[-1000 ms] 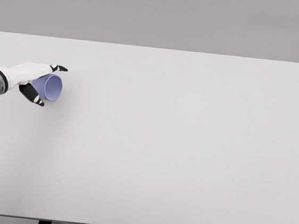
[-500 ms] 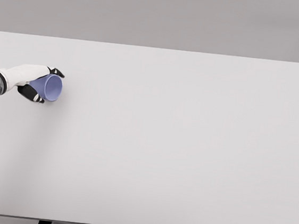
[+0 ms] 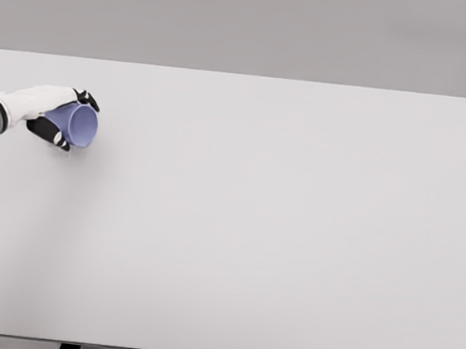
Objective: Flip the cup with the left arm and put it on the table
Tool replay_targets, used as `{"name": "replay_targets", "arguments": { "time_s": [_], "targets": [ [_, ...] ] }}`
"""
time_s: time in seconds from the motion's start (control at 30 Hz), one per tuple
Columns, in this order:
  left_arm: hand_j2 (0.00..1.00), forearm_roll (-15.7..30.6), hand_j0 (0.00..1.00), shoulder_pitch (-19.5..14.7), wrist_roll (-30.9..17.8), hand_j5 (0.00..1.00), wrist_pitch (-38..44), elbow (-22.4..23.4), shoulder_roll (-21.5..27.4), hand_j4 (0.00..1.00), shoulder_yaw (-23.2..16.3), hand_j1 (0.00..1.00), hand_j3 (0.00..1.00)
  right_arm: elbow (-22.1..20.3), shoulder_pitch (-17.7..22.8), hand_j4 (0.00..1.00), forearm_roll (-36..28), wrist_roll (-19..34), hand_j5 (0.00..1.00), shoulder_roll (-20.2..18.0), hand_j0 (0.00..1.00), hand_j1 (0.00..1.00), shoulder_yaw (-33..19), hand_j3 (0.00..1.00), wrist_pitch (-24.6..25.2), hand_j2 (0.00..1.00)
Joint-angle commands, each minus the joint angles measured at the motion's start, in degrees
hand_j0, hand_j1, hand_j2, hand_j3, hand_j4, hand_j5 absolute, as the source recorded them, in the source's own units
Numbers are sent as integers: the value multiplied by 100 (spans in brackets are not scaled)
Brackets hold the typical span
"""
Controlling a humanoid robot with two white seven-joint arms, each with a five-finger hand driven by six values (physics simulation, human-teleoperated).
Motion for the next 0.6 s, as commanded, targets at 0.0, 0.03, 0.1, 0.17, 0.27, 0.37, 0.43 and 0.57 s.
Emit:
{"name": "replay_targets", "arguments": {
  "time_s": [0.0, 0.03, 0.1, 0.17, 0.27, 0.37, 0.43, 0.57],
  "targets": [
    [56, 290, 56, -26, 3, 56, -17, -13, 5, 56, 41, 56, 56, 0, 0, 100, 0, 1, 100, 0, 100, 100, 0, 100, 0, 100],
    [56, 440, 56, -79, 3, 56, -26, -13, 14, 56, 41, 56, 56, 0, 0, 100, 0, 1, 100, 0, 100, 100, 0, 100, 0, 100],
    [56, 651, 56, -132, 3, 56, 0, -4, 14, 56, 58, 56, 56, 0, 0, 100, 0, 1, 100, 0, 100, 100, 0, 100, 0, 100],
    [56, 932, 56, -123, 3, 56, -8, -4, 5, 56, 190, 56, 56, 0, 0, 100, 0, 1, 100, 0, 100, 100, 0, 100, 0, 100],
    [56, 1160, 56, -123, 3, 56, 9, -4, -4, 56, 217, 56, 56, 0, 0, 100, 0, 1, 100, 0, 100, 100, 0, 100, 0, 100],
    [56, 1301, 56, -123, 3, 56, 0, -13, -118, 56, 331, 56, 56, 0, 0, 100, 0, 1, 100, 0, 100, 100, 0, 100, 0, 100],
    [56, 1310, 56, -123, 3, 56, 9, -4, -223, 56, 419, 56, 56, 0, 0, 100, 0, 1, 100, 0, 100, 100, 0, 100, 0, 100],
    [56, 1565, 56, -132, 3, 56, 9, 5, -223, 56, 445, 56, 56, 0, 0, 100, 0, 1, 100, 0, 100, 100, 0, 100, 0, 100]
  ]
}}
